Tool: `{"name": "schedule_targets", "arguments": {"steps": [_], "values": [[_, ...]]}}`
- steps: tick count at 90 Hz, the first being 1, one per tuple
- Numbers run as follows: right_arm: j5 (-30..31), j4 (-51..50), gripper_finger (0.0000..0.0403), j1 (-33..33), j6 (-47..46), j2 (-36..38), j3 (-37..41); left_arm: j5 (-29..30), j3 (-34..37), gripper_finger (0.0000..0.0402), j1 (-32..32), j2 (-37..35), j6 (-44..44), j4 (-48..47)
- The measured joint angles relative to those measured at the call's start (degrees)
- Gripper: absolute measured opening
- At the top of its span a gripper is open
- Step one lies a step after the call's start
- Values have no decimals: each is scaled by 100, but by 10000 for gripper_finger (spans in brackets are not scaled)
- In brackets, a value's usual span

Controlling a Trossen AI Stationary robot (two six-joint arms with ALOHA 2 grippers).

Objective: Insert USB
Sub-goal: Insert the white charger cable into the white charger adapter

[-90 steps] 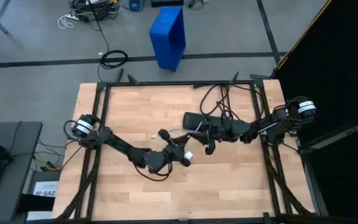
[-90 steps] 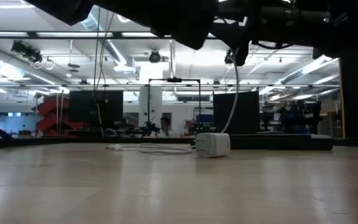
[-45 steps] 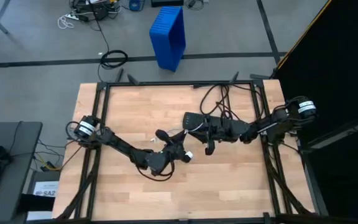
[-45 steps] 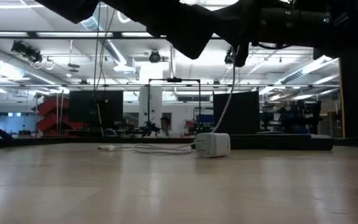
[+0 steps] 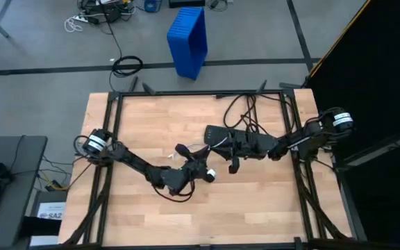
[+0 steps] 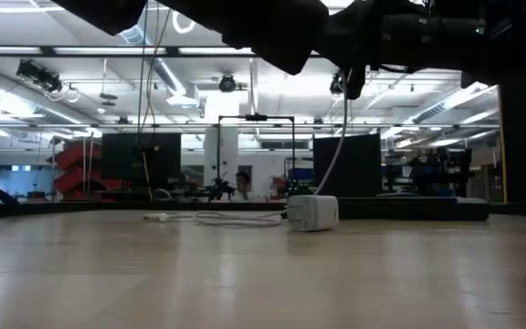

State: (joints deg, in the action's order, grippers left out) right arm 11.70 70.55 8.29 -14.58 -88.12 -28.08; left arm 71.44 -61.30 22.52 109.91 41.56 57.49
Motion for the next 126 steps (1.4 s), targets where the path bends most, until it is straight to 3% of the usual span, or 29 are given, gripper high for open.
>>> {"name": "schedule_targets", "arguments": {"steps": [19, 45, 66, 78, 90, 109, 126], "values": [[-124, -16, 1, 13, 275, -2, 2, -7, 0, 18, 19, 0, -4, -24], [-428, -16, 0, 15, 536, -2, 2, 167, 0, 102, 419, 0, 42, -43], [-1326, -13, 0, 22, 1146, -2, 2, 330, 2, 164, 810, -20, -437, 13], [-2178, -7, 0, 159, 1900, -2, 2, -404, 79, 176, 840, -110, -1001, 99], [-2518, 3, 0, 274, 2284, -2, 4, -1310, 241, 177, 809, -365, -2062, -484], [-2809, -150, 0, 298, 2380, -2, 6, -3977, 435, 177, 507, -1025, -3943, -1943], [-3253, -143, 0, 302, 2360, -2, 7, -4929, 455, 177, -42, -1196, -4584, -2560]]}}
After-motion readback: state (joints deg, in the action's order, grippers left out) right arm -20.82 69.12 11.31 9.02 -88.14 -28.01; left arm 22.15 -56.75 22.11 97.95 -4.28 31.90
